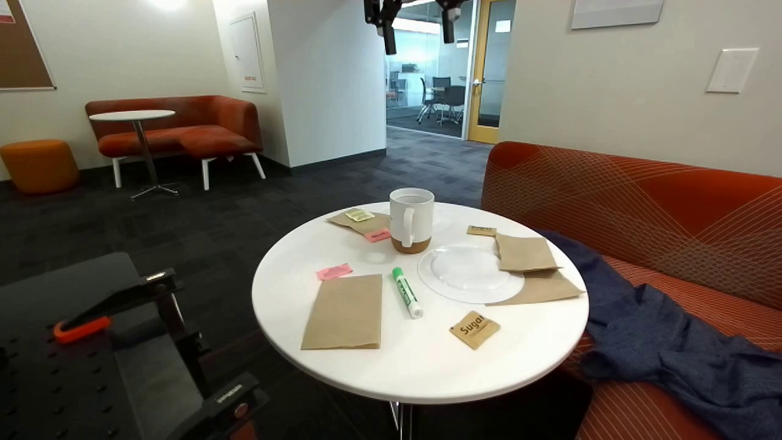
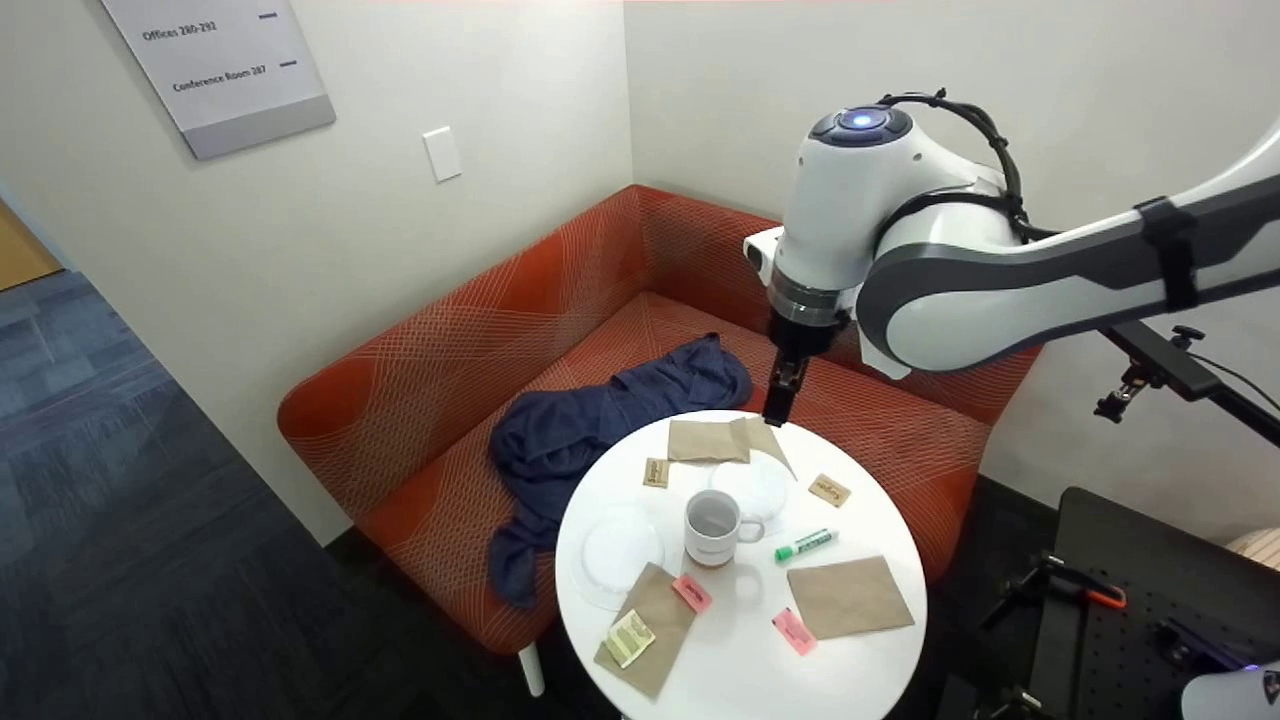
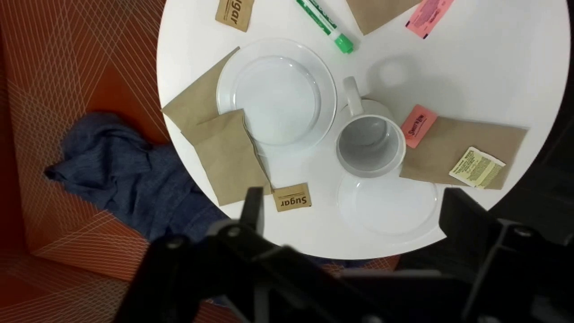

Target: Move the white mug to the right side of the table

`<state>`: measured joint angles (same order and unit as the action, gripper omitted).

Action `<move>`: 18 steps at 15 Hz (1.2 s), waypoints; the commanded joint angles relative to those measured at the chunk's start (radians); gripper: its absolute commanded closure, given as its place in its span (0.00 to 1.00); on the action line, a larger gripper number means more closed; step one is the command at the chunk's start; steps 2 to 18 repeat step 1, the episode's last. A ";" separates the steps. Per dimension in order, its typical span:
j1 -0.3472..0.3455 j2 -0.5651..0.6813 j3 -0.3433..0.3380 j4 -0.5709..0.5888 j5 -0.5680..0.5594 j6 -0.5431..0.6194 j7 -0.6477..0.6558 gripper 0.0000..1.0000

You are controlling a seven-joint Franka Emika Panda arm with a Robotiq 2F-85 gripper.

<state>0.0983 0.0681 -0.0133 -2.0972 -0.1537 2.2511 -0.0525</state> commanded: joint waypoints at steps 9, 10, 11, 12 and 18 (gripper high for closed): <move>-0.020 0.000 0.020 0.000 -0.001 -0.002 0.001 0.00; -0.020 0.000 0.020 0.000 -0.001 -0.002 0.001 0.00; -0.020 0.000 0.020 0.000 -0.001 -0.002 0.001 0.00; -0.020 0.000 0.020 0.000 -0.001 -0.002 0.001 0.00; -0.020 0.000 0.020 0.000 -0.001 -0.002 0.001 0.00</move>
